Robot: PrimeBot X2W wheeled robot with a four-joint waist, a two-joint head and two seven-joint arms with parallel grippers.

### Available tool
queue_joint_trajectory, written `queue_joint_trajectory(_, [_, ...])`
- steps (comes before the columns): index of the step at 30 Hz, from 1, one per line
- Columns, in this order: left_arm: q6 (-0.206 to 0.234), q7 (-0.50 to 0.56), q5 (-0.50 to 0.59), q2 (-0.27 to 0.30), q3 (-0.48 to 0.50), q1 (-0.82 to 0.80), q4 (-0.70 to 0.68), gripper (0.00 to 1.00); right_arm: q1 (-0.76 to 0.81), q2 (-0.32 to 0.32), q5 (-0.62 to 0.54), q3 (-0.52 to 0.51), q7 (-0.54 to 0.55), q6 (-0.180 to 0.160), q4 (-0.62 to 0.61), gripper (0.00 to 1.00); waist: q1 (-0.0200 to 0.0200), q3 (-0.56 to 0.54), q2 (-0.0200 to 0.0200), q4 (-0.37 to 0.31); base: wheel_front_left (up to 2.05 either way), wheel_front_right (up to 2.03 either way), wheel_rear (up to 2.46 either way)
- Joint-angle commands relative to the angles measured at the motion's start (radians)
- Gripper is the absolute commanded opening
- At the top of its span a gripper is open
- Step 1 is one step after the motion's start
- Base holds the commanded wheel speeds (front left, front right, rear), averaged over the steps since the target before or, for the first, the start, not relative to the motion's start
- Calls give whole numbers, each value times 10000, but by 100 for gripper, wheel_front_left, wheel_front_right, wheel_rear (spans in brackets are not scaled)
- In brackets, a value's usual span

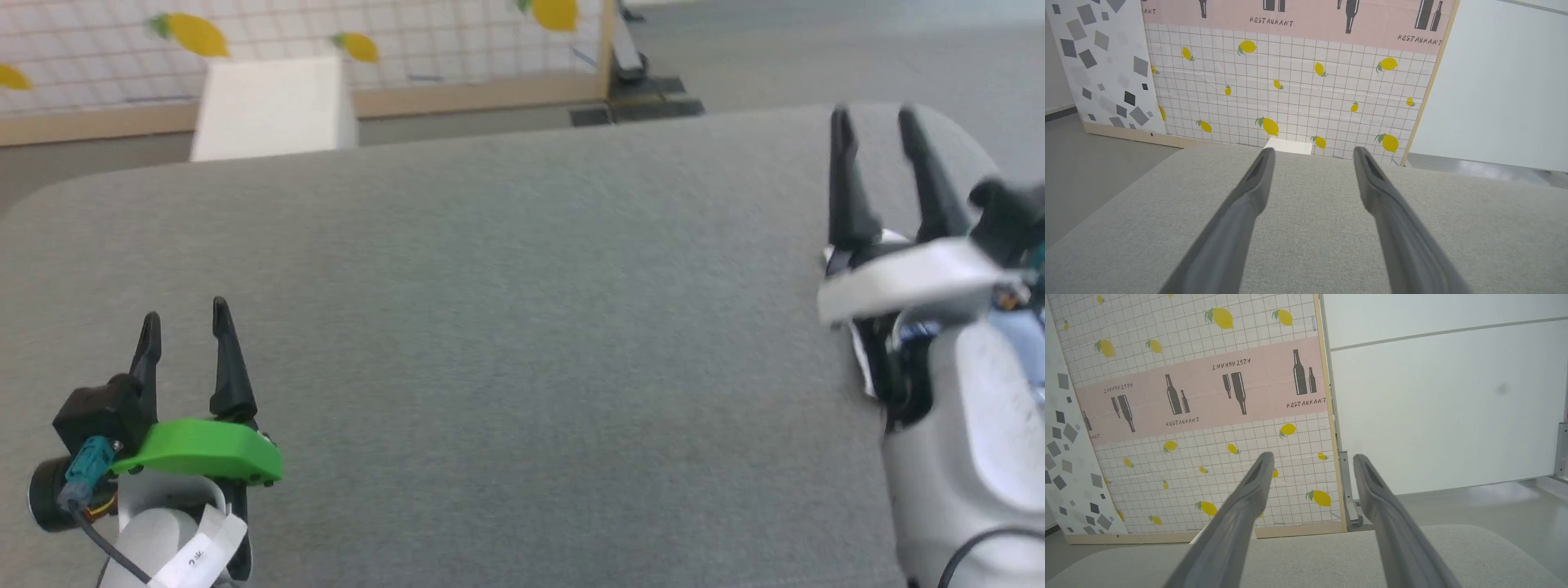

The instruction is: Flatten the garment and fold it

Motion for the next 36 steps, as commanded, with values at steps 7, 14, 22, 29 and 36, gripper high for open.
queue_joint_trajectory(7, [24, -195, -345, -257, 119, 427, 287, 100, 1726, 157, -100, 184, -516, -15, -8, 100, 1, -1065, 0, 1122, 0, 0, 0])
queue_joint_trajectory(14, [20, -312, -337, -415, -19, 698, 505, 100, 2827, 162, 129, 331, -674, -15, 55, 100, 1, -1112, 0, 1096, 0, 0, 0])
queue_joint_trajectory(22, [-134, -195, 125, -375, -737, 918, 925, 100, 3682, 163, -69, 439, -720, -15, -89, 100, 1, -1070, 0, 1091, 0, 0, 0])
queue_joint_trajectory(29, [-242, -94, 503, -244, -1234, 766, 1259, 100, 4016, 163, -543, 389, -723, -15, -286, 100, 1, -813, 0, 1114, 0, 0, 0])
queue_joint_trajectory(36, [-211, -83, 604, -177, -1373, 522, 1519, 100, 4009, 163, -909, 388, -484, -15, -441, 100, 1, -534, 0, 1080, 0, 0, 0])
